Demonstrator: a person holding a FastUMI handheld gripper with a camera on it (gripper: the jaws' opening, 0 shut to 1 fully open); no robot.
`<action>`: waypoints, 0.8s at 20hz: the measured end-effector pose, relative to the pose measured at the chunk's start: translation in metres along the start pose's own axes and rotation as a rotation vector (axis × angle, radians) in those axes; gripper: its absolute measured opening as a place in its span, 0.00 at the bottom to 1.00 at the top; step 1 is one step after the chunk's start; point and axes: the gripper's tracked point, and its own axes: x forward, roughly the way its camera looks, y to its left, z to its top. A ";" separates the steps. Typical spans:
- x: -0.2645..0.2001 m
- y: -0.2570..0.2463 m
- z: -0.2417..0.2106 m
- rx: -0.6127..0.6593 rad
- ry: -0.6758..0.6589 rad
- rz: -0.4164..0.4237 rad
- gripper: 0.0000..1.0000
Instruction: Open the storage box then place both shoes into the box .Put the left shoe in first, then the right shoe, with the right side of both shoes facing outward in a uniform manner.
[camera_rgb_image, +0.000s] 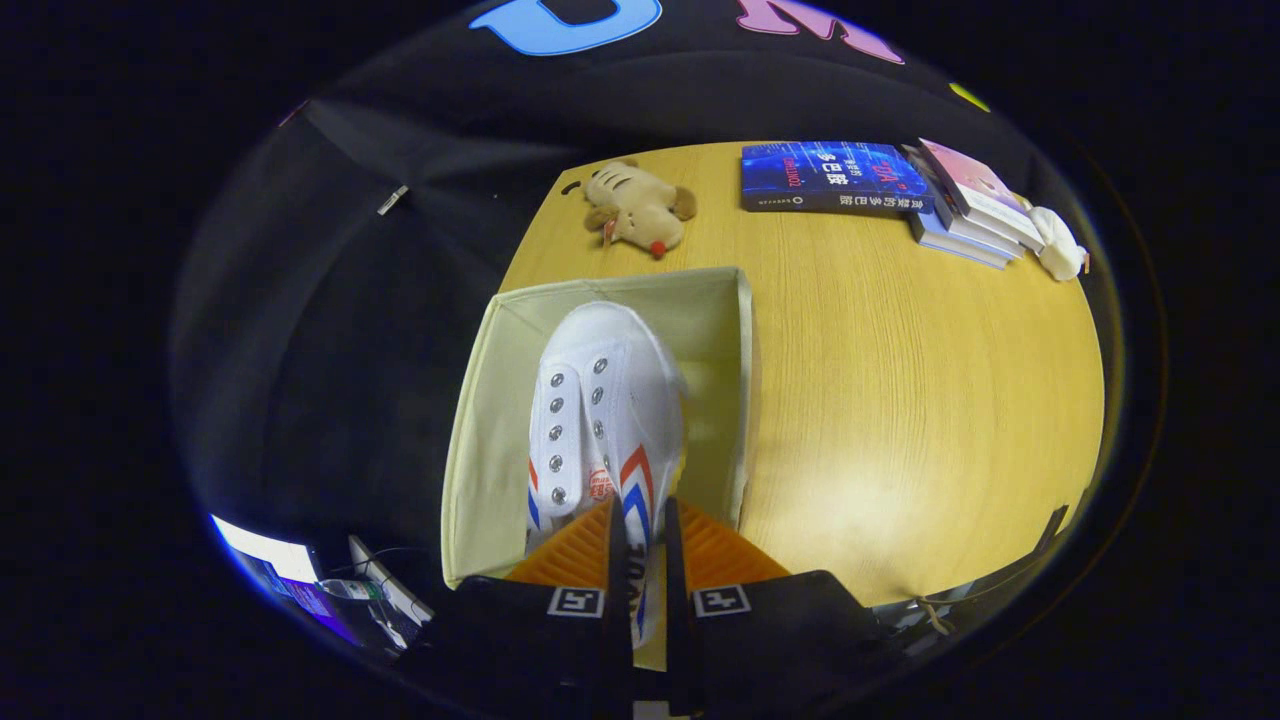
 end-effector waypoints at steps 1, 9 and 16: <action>0.000 0.013 0.004 0.011 -0.017 0.046 0.33; -0.049 0.028 0.014 -0.182 -0.161 0.137 0.99; -0.123 -0.025 0.054 -0.339 -0.407 0.090 0.99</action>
